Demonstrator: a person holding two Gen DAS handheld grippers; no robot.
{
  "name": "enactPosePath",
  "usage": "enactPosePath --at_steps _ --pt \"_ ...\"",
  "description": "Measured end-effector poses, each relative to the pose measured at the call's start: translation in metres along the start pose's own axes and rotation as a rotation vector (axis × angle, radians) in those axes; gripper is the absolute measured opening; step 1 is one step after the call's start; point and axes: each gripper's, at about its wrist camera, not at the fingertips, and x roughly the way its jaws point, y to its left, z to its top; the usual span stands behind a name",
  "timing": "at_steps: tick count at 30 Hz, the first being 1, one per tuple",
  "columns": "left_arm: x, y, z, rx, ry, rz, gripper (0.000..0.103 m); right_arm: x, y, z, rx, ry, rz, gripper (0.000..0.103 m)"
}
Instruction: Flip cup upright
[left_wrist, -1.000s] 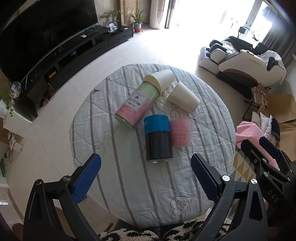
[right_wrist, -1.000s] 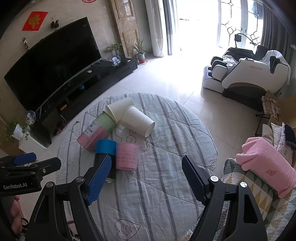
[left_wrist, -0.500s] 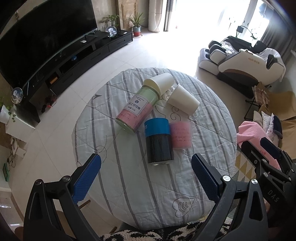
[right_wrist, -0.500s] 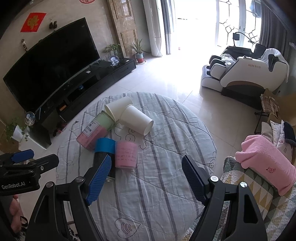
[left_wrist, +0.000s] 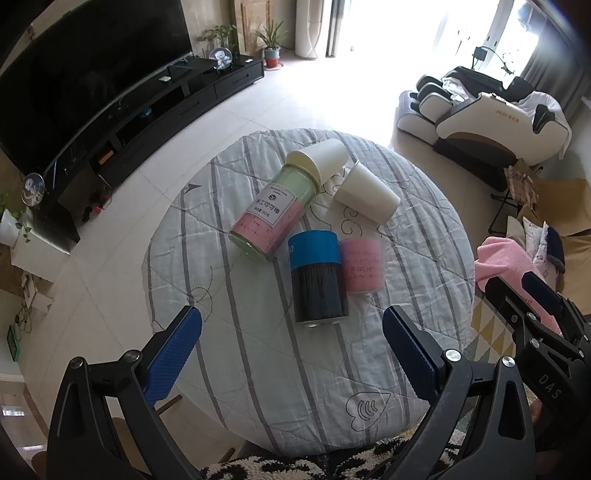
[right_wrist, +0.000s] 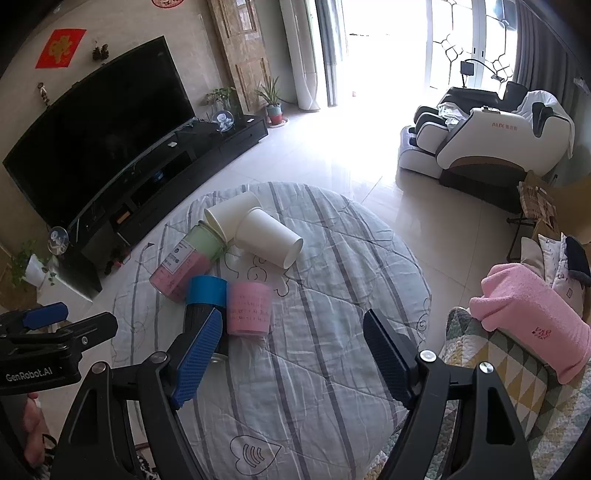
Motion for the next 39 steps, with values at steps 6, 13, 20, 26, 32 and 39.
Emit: enactPosePath --at_steps 6,13,20,26,32,39 --pt "0.013 0.000 0.005 -0.008 0.032 0.008 0.101 0.006 -0.004 -0.001 0.014 0.017 -0.004 0.080" --pt "0.054 -0.007 0.014 -0.026 0.146 0.012 0.103 0.019 -0.014 0.003 0.031 0.051 -0.007 0.080" --pt "0.102 -0.016 0.024 -0.033 0.223 0.049 0.103 0.045 -0.034 -0.001 0.076 0.128 -0.012 0.080" --pt "0.141 -0.020 0.030 -0.041 0.273 0.080 0.103 0.065 -0.049 -0.009 0.103 0.194 -0.036 0.080" --pt "0.170 -0.029 0.029 -0.042 0.297 0.043 0.103 0.072 -0.060 -0.008 0.117 0.210 -0.042 0.080" --pt "0.194 -0.021 0.024 -0.080 0.290 0.017 0.102 0.076 -0.062 -0.006 0.113 0.218 -0.044 0.080"
